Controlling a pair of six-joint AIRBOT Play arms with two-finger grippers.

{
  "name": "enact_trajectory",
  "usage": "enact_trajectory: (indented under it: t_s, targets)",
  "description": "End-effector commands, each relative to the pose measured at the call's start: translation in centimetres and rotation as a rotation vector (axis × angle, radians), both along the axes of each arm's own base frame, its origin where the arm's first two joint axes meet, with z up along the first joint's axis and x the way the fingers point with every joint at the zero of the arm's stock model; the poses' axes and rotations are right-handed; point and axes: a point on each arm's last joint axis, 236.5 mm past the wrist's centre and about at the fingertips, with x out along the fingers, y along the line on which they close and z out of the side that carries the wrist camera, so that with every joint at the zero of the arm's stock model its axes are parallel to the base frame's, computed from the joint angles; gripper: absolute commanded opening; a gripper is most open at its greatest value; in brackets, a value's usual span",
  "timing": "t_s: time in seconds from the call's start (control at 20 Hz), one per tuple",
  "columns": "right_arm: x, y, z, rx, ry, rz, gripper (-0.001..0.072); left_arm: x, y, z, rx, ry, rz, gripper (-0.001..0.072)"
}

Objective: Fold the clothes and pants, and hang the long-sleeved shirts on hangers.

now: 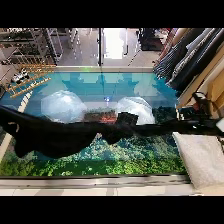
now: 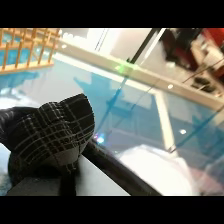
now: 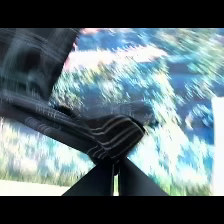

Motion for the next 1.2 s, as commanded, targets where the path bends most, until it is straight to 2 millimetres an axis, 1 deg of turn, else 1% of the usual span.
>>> enact_trajectory:
  t_s: [0.0,0.05,0.1,0.15,0.2,0.25,0.3,0.35,0.4,0.45,0.5,0.55,0.6,0.65,0.7,0.75,0.8,0.9,0.95,1.0,1.1,1.15]
  targets:
    - [-5.7,0.3,2.1,-0.004,0.098,0.014,0.0011,0.6,1.3,-1.5,-0.103,0.013,-0.068,0.0015]
    - [-6.0,0.7,1.5,0.017,0.138,0.021,0.0011,0.7,1.6,-4.0,-0.121,0.077,-0.088,0.0015]
    - [-6.0,1.0,0.8,0.044,0.178,0.016,0.0011,0.8,1.7,-6.7,-0.149,0.145,-0.116,0.0015]
    - [-5.4,1.3,-0.4,0.079,0.22,0.014,0.0011,0.9,1.5,-8.9,-0.196,0.19,-0.15,0.0016]
    - [-4.6,2.0,-1.9,0.135,0.267,0.011,0.0011,1.1,1.4,-10.5,-0.246,0.214,-0.176,0.0016]
    - [-3.8,3.0,-3.7,0.206,0.314,0.017,0.0012,1.3,1.5,-12.1,-0.289,0.237,-0.19,0.0016]
    - [-2.0,4.5,-5.7,0.297,0.338,0.01,0.0013,1.4,1.6,-13.4,-0.322,0.254,-0.197,0.0016]
    - [0.5,5.6,-7.4,0.372,0.326,-0.016,0.0015,1.5,1.7,-14.4,-0.349,0.268,-0.2,0.0016]
    - [3.8,6.2,-9.1,0.421,0.286,-0.058,0.0016,1.6,1.8,-15.1,-0.364,0.276,-0.2,0.0016]
    - [6.8,6.0,-10.6,0.433,0.242,-0.106,0.0029,1.6,1.8,-15.4,-0.371,0.281,-0.199,0.0016]
    - [9.3,5.3,-11.8,0.417,0.214,-0.134,0.016,1.7,2.0,-15.4,-0.37,0.28,-0.194,0.0016]
    - [10.7,4.5,-12.5,0.395,0.218,-0.143,0.0333,1.7,2.2,-15.4,-0.365,0.279,-0.185,0.0017]
    - [10.9,3.3,-13.2,0.352,0.257,-0.137,0.0415,1.7,2.3,-15.5,-0.363,0.279,-0.181,0.0017]
    - [10.0,2.0,-13.9,0.302,0.305,-0.127,0.0427,1.7,2.3,-15.5,-0.356,0.278,-0.184,0.0017]
    - [7.9,0.4,-14.8,0.251,0.381,-0.118,0.0426,1.7,2.3,-15.5,-0.357,0.279,-0.184,0.0017]
    - [5.0,-0.7,-15.8,0.231,0.481,-0.109,0.0426,1.7,2.3,-15.5,-0.357,0.279,-0.185,0.0017]
    - [1.9,-1.1,-16.7,0.25,0.559,-0.089,0.0425,1.7,2.2,-15.4,-0.359,0.279,-0.188,0.0017]
    - [-3.1,-0.9,-17.7,0.34,0.631,-0.088,0.0424,1.6,1.8,-15.3,-0.364,0.279,-0.204,0.0017]
    - [-4.9,-0.5,-18.1,0.375,0.638,-0.087,0.0424,1.6,1.7,-15.3,-0.366,0.279,-0.208,0.0017]
    - [-6.3,0.1,-18.5,0.404,0.641,-0.066,0.0424,1.6,1.7,-15.3,-0.367,0.279,-0.21,0.0018]
    - [-8.0,1.6,-19.5,0.426,0.663,0.001,0.0427,1.6,1.6,-15.3,-0.367,0.279,-0.21,0.0017]
    - [-8.3,2.0,-20.1,0.419,0.666,0.021,0.0465,1.6,1.6,-15.3,-0.368,0.279,-0.212,0.0018]
